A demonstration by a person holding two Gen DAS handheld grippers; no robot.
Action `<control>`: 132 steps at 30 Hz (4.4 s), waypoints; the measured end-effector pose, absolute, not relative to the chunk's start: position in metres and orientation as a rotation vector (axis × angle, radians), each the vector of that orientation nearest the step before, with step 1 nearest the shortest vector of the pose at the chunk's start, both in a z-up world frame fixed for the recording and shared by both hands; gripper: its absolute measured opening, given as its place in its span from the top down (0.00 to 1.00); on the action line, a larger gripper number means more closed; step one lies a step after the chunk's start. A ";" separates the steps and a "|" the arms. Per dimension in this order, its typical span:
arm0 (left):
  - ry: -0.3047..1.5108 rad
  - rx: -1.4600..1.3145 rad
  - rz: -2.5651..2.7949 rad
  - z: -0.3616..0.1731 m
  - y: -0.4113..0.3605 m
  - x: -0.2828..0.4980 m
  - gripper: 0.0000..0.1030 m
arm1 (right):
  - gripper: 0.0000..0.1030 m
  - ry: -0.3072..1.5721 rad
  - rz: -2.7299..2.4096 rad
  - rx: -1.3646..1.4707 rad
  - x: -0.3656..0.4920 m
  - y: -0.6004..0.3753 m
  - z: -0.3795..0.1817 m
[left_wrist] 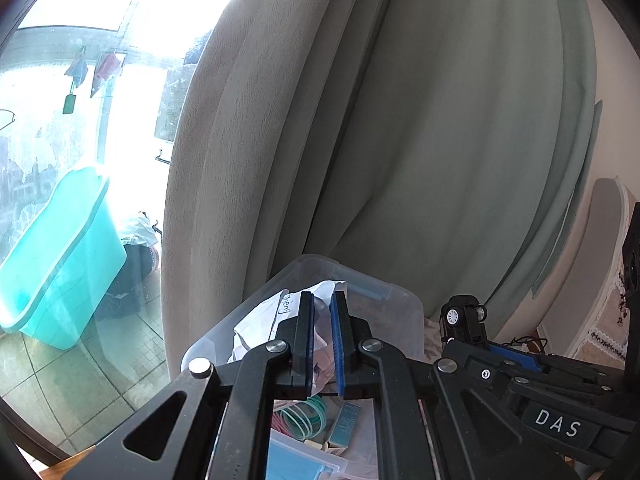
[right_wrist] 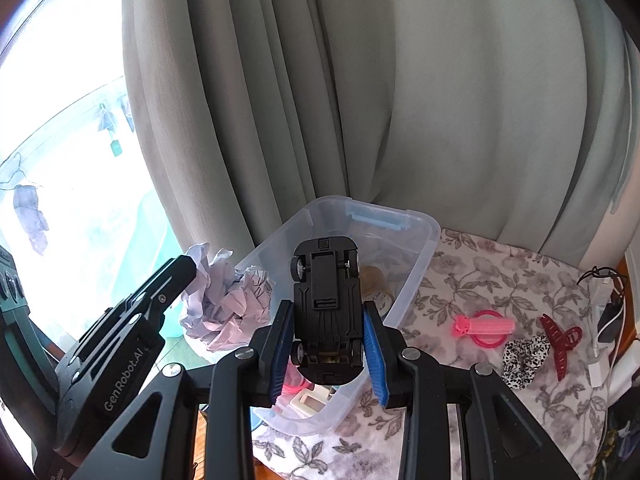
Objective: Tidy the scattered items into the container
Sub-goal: 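Carry the tissue and toy car over the clear box with both tools, then open both tools to drop the tissue and toy car into the box, then move both open tools back toward the scrunchie and red claw clip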
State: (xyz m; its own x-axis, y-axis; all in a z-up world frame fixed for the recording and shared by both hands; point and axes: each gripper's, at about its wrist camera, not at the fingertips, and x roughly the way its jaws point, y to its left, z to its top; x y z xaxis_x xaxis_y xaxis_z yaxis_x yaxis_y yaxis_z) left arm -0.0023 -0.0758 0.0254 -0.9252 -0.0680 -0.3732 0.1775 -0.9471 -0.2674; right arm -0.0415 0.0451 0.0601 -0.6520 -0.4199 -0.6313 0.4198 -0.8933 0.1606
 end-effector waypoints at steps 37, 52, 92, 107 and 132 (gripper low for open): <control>0.496 0.654 -2.894 -0.010 -0.073 -0.021 0.74 | 0.64 0.074 -2.420 1.049 -0.080 0.017 0.024; 0.506 0.668 -2.869 0.013 -0.113 -0.023 0.57 | 0.57 0.064 -2.435 1.056 -0.080 0.021 0.024; 0.365 0.547 -2.977 0.083 -0.066 0.044 0.33 | 0.47 -0.150 -2.548 0.924 -0.036 0.103 0.067; 0.241 0.583 -3.139 0.077 0.022 0.045 0.33 | 0.46 -0.309 -2.740 0.875 -0.008 0.209 0.073; 0.385 0.811 -3.337 0.012 0.076 -0.030 0.33 | 0.45 -0.564 -2.787 1.142 -0.026 0.302 -0.016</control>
